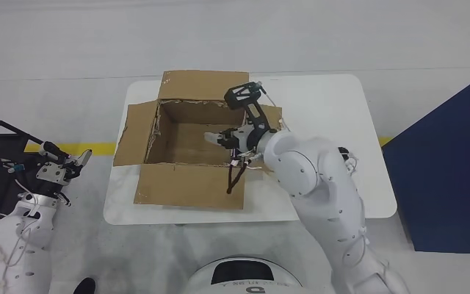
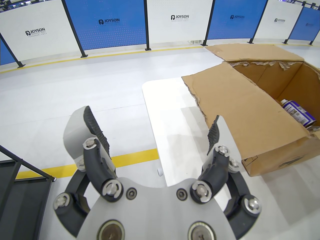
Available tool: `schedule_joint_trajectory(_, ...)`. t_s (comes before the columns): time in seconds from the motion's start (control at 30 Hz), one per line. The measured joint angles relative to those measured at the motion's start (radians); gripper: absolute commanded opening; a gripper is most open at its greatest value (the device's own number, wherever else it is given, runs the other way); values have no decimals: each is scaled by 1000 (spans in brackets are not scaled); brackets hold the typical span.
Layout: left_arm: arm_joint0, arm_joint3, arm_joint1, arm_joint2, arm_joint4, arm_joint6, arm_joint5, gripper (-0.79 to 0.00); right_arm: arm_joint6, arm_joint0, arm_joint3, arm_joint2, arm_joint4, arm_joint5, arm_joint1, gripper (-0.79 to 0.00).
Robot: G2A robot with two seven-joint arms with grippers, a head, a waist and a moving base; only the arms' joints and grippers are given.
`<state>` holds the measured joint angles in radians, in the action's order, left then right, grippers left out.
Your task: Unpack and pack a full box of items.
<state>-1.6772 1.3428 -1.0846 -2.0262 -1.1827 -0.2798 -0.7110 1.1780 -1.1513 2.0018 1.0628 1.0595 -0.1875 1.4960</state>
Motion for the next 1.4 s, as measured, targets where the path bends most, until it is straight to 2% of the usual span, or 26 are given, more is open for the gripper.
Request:
schedule_joint_trajectory(0.13,0,0,0,0,0,0,0,0,52,99,-96,-53,-87,-18,16,0)
schedule_joint_trajectory(0.23,0,0,0,0,0,0,0,0,74,194,-230,-53,-252,29,31,0)
schedule_joint_trajectory(0.3,0,0,0,0,0,0,0,0,60,267,-357,-44,-344,24,40,0)
schedule_joint_trajectory(0.47,0,0,0,0,0,0,0,0,13,381,-580,-142,-361,-61,71,0)
schedule_joint_trajectory(0.77,0,0,0,0,0,0,0,0,-72,446,-787,-291,-270,-317,120,0)
schedule_joint_trajectory(0.87,0,0,0,0,0,0,0,0,-90,462,-850,-321,-256,-371,135,0)
schedule_joint_trajectory(1.1,0,0,0,0,0,0,0,0,-142,501,-1003,-370,-260,-416,172,0)
schedule_joint_trajectory(1.4,0,0,0,0,0,0,0,0,-197,546,-1187,-407,-301,-397,222,0)
